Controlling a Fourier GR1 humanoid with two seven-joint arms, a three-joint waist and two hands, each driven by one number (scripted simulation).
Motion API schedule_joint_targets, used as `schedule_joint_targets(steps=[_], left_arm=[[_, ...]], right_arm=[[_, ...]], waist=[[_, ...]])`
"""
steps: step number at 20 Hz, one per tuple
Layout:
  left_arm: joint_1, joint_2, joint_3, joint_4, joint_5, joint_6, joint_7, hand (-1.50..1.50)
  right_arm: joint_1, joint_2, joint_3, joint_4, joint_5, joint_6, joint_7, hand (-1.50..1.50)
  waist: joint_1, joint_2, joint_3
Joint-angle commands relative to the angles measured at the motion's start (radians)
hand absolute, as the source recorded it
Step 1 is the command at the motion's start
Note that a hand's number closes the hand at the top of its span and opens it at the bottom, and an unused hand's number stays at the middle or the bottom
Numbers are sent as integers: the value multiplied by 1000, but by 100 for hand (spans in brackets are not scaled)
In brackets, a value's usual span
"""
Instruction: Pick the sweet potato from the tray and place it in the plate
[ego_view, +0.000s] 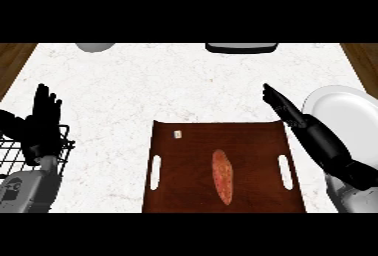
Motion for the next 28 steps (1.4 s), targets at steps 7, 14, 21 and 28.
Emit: schedule_joint_targets(steps=[7,14,21,28], left_arm=[[15,35,-165,-3,-37,-188,45,0],[33,69,-190,-62,-26,-283,76,0],[-1,70,-127,25,-15,-325,56,0],[134,4,-186,-169,-107,-243,96,0]], right_arm=[[-243,-136,13,120,173,174,-116,150],[-14,133,-16,577,46,235,-585,-150],[-113,102,92,680,322,195,-685,-150],[-133,63,65,581,391,237,-548,-150]], waist=[[4,-35,-24],[14,-2,-7],[-3,-7,-10],[-2,-12,-10]])
